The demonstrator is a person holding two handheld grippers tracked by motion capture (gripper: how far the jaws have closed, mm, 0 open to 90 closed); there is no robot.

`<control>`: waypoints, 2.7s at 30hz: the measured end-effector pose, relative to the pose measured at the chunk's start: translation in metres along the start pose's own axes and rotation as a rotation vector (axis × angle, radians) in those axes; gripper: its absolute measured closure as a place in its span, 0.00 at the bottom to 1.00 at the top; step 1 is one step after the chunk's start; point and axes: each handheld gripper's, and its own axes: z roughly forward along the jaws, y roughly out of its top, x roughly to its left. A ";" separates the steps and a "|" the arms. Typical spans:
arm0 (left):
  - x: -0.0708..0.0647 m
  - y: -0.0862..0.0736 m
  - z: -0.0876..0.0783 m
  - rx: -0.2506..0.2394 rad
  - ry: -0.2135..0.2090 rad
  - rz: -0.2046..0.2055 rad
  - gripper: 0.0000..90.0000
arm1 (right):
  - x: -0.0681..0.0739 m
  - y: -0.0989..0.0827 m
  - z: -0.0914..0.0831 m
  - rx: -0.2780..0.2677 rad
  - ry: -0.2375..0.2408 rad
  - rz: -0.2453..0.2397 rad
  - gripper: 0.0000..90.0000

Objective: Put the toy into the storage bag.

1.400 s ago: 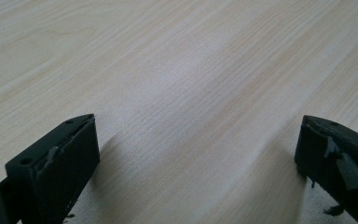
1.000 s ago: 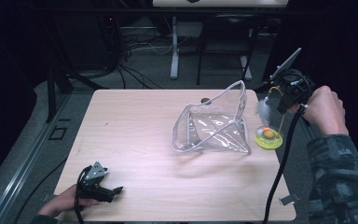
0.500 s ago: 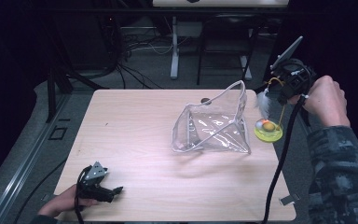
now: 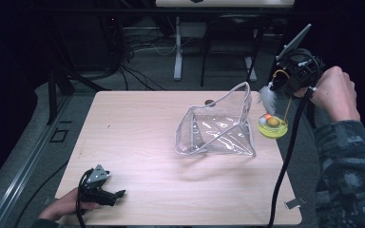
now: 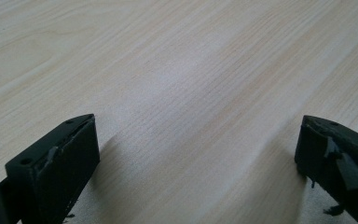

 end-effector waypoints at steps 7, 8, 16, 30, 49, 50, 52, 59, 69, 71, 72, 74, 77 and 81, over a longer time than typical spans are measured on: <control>0.000 0.000 0.000 0.000 0.000 0.000 0.00 | 0.001 0.006 -0.012 -0.019 -0.014 -0.005 0.97; 0.000 0.000 0.000 0.000 0.000 0.001 0.00 | 0.001 0.007 -0.013 -0.019 -0.014 -0.005 0.97; 0.000 0.000 0.000 0.000 0.000 0.000 0.00 | 0.004 0.017 -0.026 -0.025 -0.021 -0.021 0.97; 0.000 0.000 0.000 0.000 0.000 0.000 0.00 | 0.015 0.034 -0.044 -0.036 -0.044 -0.058 0.97; 0.000 0.000 0.000 0.000 0.000 0.000 0.00 | 0.040 0.058 -0.054 -0.079 -0.027 -0.114 0.97; 0.000 0.000 0.000 0.000 0.000 0.000 0.00 | 0.042 0.059 -0.054 -0.078 -0.026 -0.116 0.97; 0.000 0.000 0.000 0.001 -0.001 0.001 0.00 | 0.044 0.062 -0.053 -0.082 -0.022 -0.119 0.97; 0.000 0.000 0.000 0.000 0.000 0.000 0.00 | 0.054 0.072 -0.053 -0.094 -0.009 -0.135 0.97; 0.000 0.000 0.000 0.000 0.000 0.000 0.00 | 0.069 0.084 -0.052 -0.112 0.005 -0.167 0.97; 0.000 0.000 0.000 0.000 0.000 0.001 0.00 | 0.074 0.088 -0.050 -0.110 0.012 -0.177 0.97; 0.000 0.000 0.000 0.000 0.000 0.001 0.00 | 0.076 0.089 -0.049 -0.112 0.020 -0.179 0.97; 0.000 0.000 0.000 0.001 0.000 0.001 0.00 | 0.079 0.091 -0.047 -0.120 0.033 -0.182 0.97; 0.000 0.000 0.000 0.000 0.000 0.000 0.00 | 0.083 0.095 -0.044 -0.127 0.045 -0.187 0.97; 0.000 0.000 0.000 0.001 0.000 0.001 0.00 | 0.090 0.101 -0.037 -0.124 0.052 -0.204 0.97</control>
